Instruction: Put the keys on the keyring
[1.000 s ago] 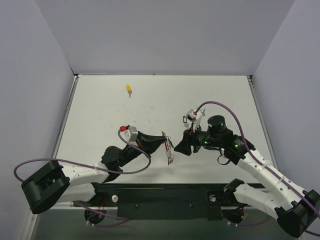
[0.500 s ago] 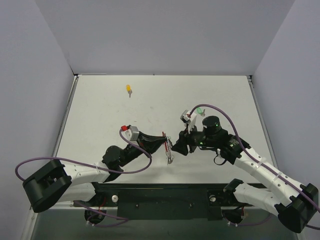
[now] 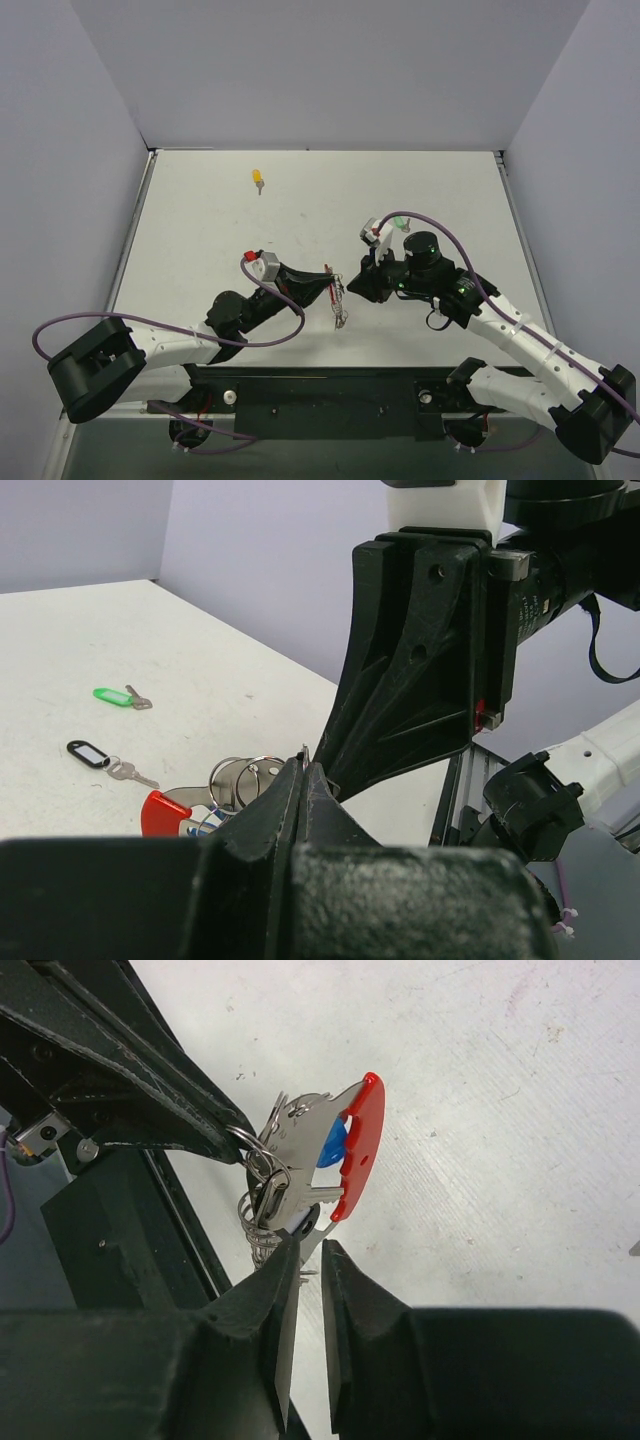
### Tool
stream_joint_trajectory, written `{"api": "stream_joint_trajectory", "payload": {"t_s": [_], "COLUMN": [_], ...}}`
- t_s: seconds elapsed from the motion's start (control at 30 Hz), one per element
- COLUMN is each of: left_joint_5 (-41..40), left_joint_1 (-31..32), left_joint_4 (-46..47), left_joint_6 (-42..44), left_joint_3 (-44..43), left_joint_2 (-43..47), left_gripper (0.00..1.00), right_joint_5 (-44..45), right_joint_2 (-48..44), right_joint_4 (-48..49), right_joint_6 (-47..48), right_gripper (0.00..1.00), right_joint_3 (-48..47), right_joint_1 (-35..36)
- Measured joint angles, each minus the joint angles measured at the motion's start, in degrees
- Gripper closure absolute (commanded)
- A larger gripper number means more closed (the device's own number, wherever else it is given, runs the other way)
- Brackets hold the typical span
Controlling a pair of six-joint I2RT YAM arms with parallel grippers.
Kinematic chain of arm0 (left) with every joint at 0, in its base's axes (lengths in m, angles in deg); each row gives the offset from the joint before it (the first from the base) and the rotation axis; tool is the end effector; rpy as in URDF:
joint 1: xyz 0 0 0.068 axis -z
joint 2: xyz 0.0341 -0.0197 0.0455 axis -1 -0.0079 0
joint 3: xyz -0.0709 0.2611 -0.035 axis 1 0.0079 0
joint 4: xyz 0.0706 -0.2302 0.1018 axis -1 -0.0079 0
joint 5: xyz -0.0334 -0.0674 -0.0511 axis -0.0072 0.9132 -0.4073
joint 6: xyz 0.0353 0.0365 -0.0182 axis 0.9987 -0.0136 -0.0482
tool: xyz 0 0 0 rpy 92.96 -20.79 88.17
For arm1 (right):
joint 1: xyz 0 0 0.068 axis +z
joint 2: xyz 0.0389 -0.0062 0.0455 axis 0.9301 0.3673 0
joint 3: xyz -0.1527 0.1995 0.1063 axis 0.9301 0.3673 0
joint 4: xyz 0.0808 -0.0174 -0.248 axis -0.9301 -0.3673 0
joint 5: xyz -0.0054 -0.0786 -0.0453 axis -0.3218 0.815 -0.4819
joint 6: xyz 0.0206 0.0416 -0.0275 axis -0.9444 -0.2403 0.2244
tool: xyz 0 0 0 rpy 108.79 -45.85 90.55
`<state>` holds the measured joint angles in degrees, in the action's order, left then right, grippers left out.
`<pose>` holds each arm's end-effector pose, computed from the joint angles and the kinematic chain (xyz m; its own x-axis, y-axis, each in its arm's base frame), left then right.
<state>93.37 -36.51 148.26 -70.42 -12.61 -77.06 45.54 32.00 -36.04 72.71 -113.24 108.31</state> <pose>0.1308 -0.1804 0.2299 -0.2035 -0.4420 -0.8736 0.8535 0.3571 -0.3795 0.1609 0.1574 0.3103 -0.2807 -0.1486 -0.9482 -0.9032 0.3750 0.2087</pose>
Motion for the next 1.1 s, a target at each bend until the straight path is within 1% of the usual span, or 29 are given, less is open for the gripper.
{"api": "stream_joint_trajectory", "payload": {"t_s": [0.07, 0.13, 0.17, 0.2, 0.23, 0.27, 0.3, 0.33, 0.37, 0.4, 0.5, 0.63, 0.87, 0.9, 1.07, 1.1], "left_joint_5": [0.0, 0.0, 0.0, 0.0, 0.0, 0.0, 0.0, -0.02, -0.04, -0.11, -0.28, -0.46, -0.61, -0.61, -0.59, -0.59], "left_joint_1": [0.0, 0.0, 0.0, 0.0, 0.0, 0.0, 0.0, 0.0, 0.0, 0.0, 0.0, 0.0, 0.0, 0.0, 0.0, 0.0], "left_joint_4": [0.02, 0.02, 0.02, 0.0, 0.02, 0.02, 0.02, 0.02, 0.02, 0.0, 0.02, 0.02, 0.02, 0.02, 0.02, 0.02], "left_joint_6": [0.0, -0.09, -0.15, -0.2, -0.24, -0.28, -0.31, -0.31, -0.28, -0.28, -0.28, -0.28, -0.31, -0.33, -0.37, -0.39], "left_joint_3": [0.0, 0.0, 0.0, 0.0, 0.0, 0.0, 0.0, 0.0, 0.0, 0.0, 0.0, 0.0, 0.0, 0.0, 0.0, 0.0], "left_joint_2": [0.0, 0.0, 0.0, 0.0, -0.02, -0.02, -0.02, -0.02, -0.02, -0.02, -0.02, -0.02, -0.02, -0.02, -0.33, -0.44], "left_gripper": [1.0, 1.0, 1.0, 1.0, 1.0, 1.0, 1.0, 1.0, 1.0, 1.0, 1.0, 1.0, 1.0, 1.0, 1.0, 1.0], "right_joint_5": [0.35, 0.76, 0.83, 0.9, 0.9, 0.72, 0.59, 0.13, -0.37, -0.98, -1.62, -0.5, 3.1, 3.54, 5.27, 5.49], "right_joint_2": [0.0, 0.0, 0.0, -0.02, -0.02, -0.02, -0.07, -0.15, -0.31, -0.57, -1.53, -1.77, -0.55, -0.31, 0.94, 1.18], "right_joint_4": [-0.17, -0.17, -0.17, -0.17, -0.17, -0.17, -0.15, -0.13, -0.09, -0.04, 0.37, 0.79, 2.4, 2.75, 3.85, 3.8], "right_joint_6": [0.46, 1.07, 1.27, 1.4, 1.49, 1.53, 1.57, 1.62, 1.79, 1.95, 2.71, 3.06, 4.66, 4.81, 5.92, 6.16], "right_gripper": [0.98, 0.99, 0.98, 0.9, 0.85, 0.76, 0.72, 0.66, 0.64, 0.6, 0.57, 0.58, 0.64, 0.68, 0.82, 0.88], "right_joint_3": [0.0, 0.0, -0.02, -0.02, -0.02, -0.02, -0.02, -0.02, -0.02, -0.02, -0.02, -0.02, -0.02, -0.02, -0.13, -0.22], "right_joint_1": [0.0, -0.02, -0.02, -0.02, -0.02, -0.04, -0.07, -0.07, -0.07, -0.07, 0.07, 0.96, 3.82, 4.09, 4.55, 4.57]}}
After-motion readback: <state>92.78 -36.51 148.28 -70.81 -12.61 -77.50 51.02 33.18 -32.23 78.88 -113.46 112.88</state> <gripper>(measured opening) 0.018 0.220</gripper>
